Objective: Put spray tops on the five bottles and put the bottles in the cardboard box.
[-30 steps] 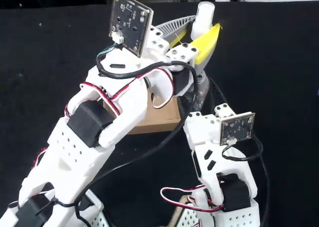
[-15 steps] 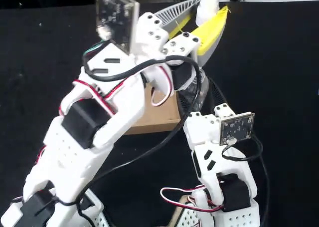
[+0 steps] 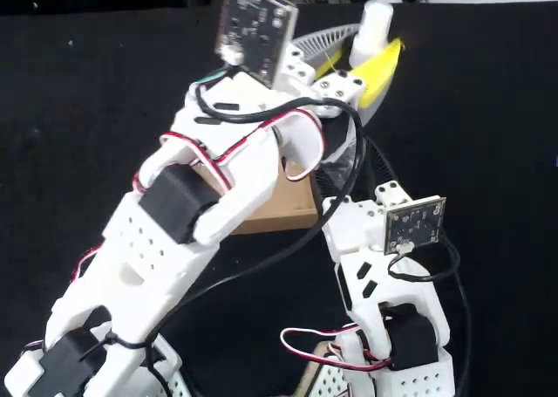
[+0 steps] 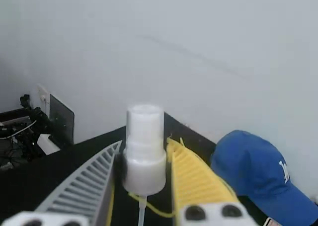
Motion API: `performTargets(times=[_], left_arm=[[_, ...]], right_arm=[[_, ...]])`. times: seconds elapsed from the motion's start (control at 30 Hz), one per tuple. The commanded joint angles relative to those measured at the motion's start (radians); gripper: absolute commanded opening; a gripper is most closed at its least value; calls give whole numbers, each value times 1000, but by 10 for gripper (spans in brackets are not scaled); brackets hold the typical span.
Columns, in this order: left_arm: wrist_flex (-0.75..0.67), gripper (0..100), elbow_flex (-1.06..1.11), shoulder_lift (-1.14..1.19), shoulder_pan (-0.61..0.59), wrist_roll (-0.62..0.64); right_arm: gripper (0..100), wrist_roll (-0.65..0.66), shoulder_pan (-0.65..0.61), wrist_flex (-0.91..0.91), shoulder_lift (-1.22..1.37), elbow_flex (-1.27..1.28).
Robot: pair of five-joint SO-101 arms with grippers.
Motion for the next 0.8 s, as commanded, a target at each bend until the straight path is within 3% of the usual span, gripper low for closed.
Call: performTargets(times=[0.0,0.2,0.43,0.57,0.77], left_arm=[[37,41,33,-49,15,8],[104,209,125,-140,7,8],[183,191,193,-339,-8,-2],[265,191,211,-480,-191,-2],[295,191,435,-615,-628,0]], right_arm=[[11,-3,-12,-23,-25,-5],[11,-3,-12,-23,-25,-5],[11,-8,-11,-23,-25,-4],[11,-11,-14,-49,-25,18],[11,-37,-11,-137,-5,22]])
